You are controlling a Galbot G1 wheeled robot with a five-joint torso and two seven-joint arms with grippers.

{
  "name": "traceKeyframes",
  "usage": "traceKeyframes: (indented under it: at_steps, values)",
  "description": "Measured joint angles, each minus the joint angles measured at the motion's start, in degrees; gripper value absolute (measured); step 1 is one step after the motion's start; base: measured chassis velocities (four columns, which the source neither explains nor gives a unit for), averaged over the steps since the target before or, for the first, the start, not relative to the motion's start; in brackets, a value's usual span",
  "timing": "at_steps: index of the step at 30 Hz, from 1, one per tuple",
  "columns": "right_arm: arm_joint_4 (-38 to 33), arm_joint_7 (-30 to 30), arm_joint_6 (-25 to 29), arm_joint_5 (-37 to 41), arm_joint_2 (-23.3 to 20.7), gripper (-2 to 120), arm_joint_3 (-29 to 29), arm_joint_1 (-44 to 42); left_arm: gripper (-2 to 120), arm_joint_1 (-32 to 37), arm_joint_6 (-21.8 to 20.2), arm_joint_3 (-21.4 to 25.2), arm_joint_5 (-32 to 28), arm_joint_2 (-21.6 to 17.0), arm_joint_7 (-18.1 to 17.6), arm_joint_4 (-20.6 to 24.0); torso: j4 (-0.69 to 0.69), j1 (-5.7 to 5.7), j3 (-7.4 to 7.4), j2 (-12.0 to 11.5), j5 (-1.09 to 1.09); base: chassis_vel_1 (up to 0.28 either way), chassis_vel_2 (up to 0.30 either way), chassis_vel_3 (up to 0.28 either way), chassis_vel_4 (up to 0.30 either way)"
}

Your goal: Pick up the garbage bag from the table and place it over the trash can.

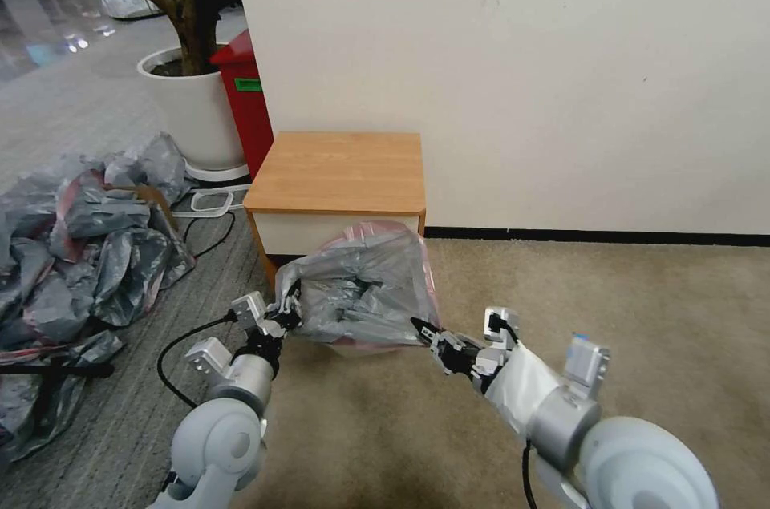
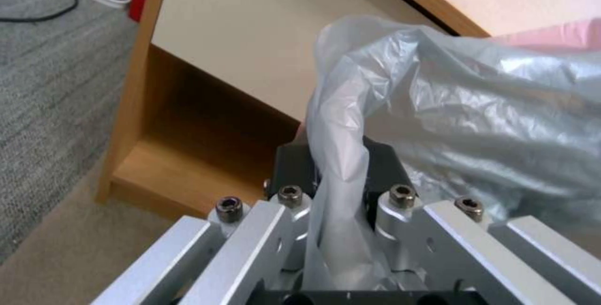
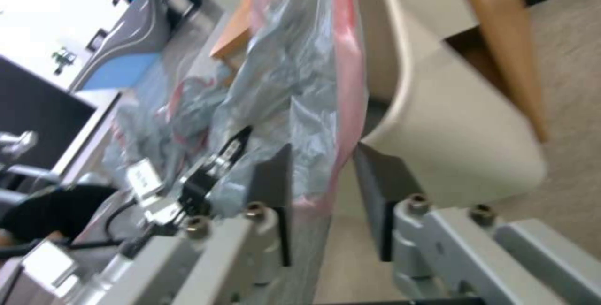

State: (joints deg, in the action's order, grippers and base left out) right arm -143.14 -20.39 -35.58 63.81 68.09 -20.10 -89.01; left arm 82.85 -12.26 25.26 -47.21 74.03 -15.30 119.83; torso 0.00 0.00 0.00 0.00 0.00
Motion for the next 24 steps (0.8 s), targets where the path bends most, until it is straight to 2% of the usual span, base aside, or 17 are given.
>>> traceKeyframes:
  at_steps: [5,8,10,12,14,15,20,22,24]
  values:
    - [-0.24,-0.04,2.56,-4.14,1.02,43,-1.15,-1.01,9,-0.14,0.00,-0.02,0.04,-0.09,-0.64,-0.03,0.00,0.00,0.00,0.00,0.00,0.000,0.000,0.000,0.000]
    - [-0.25,0.20,4.26,-6.71,1.33,49,-0.96,-0.56,9,-0.01,0.00,-0.02,0.06,-0.12,-0.71,0.05,-0.01,0.00,0.00,0.00,0.00,0.000,0.000,0.000,0.000]
    - [0.64,3.55,8.97,-11.98,2.88,63,-0.16,1.64,9,0.49,0.00,-0.01,0.08,-0.10,-0.75,0.53,0.00,0.00,0.00,0.00,0.00,0.000,0.000,0.000,0.000]
    - [1.40,4.55,10.38,-13.25,3.48,67,0.13,2.21,9,0.64,0.00,-0.01,0.09,-0.07,-0.75,0.66,0.01,0.00,0.00,0.00,0.00,0.000,0.000,0.000,0.000]
    - [6.52,8.76,17.96,-20.41,7.14,78,1.94,4.66,9,1.41,0.01,-0.03,0.14,0.17,-0.76,1.07,0.01,0.00,0.00,0.00,0.02,0.000,0.000,0.000,0.000]
    - [7.69,9.56,19.63,-22.02,8.31,81,2.41,4.93,9,1.61,0.03,-0.04,0.17,0.25,-0.76,1.18,0.02,0.00,0.00,0.00,0.00,0.000,0.000,0.000,0.000]
    - [9.76,10.36,22.44,-25.11,10.87,91,3.71,5.15,9,1.97,0.10,-0.10,0.26,0.40,-0.76,1.34,0.01,0.00,0.00,0.00,0.00,0.000,0.000,0.000,0.000]
    - [11.91,10.59,25.11,-28.70,14.81,100,5.68,4.89,9,2.08,0.17,-0.19,0.59,0.64,-0.77,1.46,0.00,0.00,0.00,0.00,0.00,0.000,0.000,0.000,0.000]
    - [12.57,10.58,25.80,-29.55,16.44,100,6.54,4.74,9,2.02,0.21,-0.23,1.05,0.73,-0.77,1.46,0.00,0.00,0.00,0.00,0.00,0.000,0.000,0.000,0.000]
